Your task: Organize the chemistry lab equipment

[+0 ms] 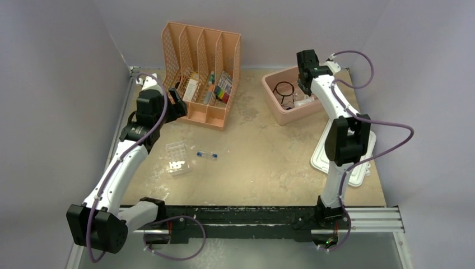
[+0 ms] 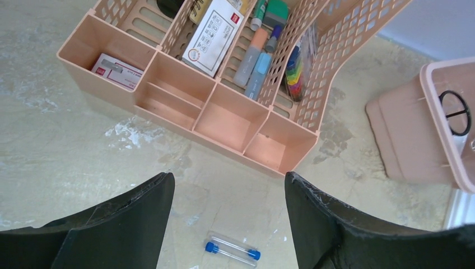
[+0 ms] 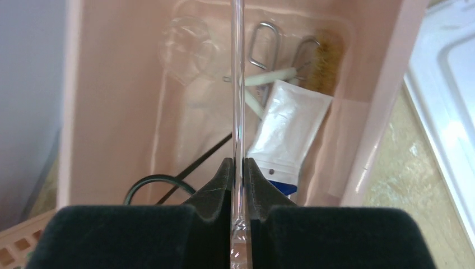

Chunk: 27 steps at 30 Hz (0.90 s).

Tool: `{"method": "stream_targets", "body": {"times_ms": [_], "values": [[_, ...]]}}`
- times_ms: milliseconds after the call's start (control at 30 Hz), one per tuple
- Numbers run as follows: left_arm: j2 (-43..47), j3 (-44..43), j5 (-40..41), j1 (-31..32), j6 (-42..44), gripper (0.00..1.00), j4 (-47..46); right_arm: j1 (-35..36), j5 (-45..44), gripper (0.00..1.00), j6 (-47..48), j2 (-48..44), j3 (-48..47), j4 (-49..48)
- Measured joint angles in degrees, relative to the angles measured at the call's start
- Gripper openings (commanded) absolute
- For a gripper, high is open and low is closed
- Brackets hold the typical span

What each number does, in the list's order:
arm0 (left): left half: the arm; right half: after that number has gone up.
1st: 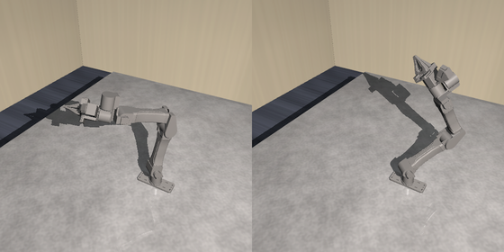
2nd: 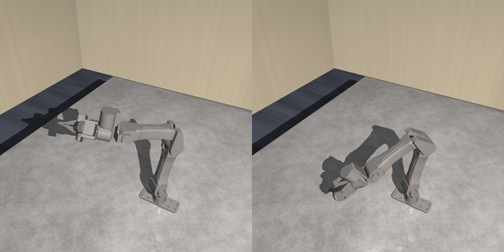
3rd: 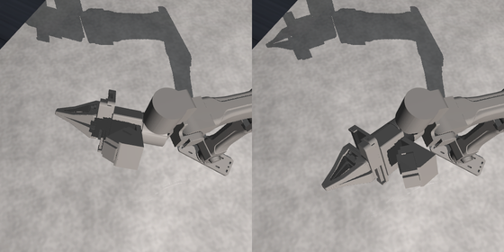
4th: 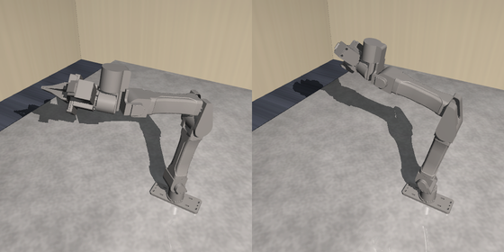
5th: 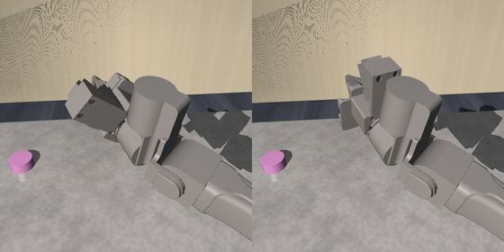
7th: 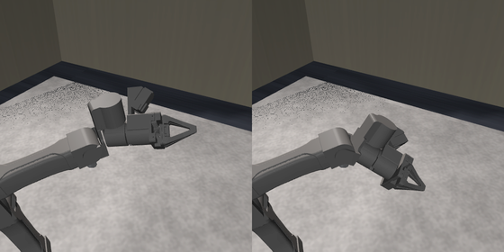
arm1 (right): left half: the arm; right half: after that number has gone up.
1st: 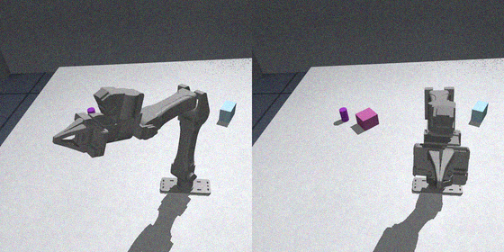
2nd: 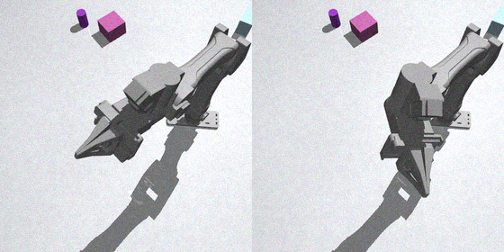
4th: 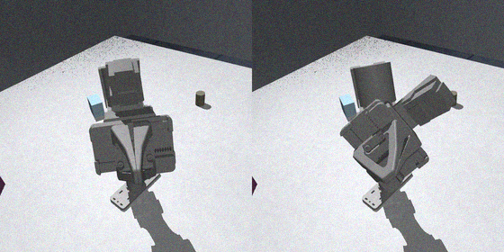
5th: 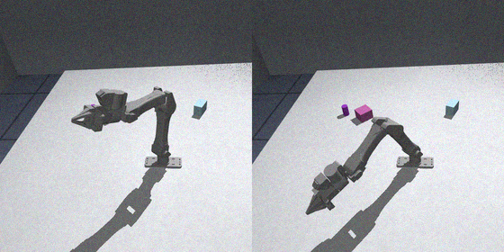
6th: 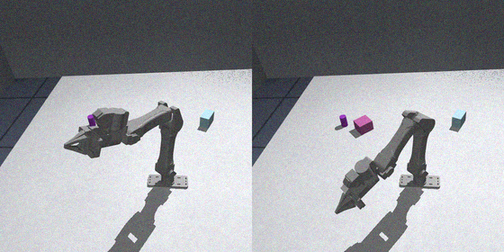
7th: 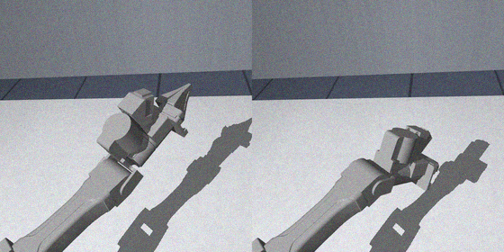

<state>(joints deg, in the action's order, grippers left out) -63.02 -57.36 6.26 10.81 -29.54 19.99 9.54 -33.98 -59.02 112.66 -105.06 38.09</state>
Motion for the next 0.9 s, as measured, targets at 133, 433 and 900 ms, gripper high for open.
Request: {"method": "stream_targets", "body": {"times_ms": [133, 433, 900], "values": [[-0.02, 0.0, 1.2, 1.36, 1.2, 0.71, 0.61, -0.42, 0.02, 0.0, -5.05, 1.86, 0.02, 3.26], [-1.18, 0.0, 3.26, 2.47, 2.36, 0.72, 0.7, -1.31, 0.68, 0.0, -12.11, 2.27, 1.14, 5.81], [-2.78, 0.0, 5.11, 2.47, 3.21, 0.72, 0.68, -2.49, 3.65, 0.03, -14.34, 6.21, 2.36, 5.22]]}}
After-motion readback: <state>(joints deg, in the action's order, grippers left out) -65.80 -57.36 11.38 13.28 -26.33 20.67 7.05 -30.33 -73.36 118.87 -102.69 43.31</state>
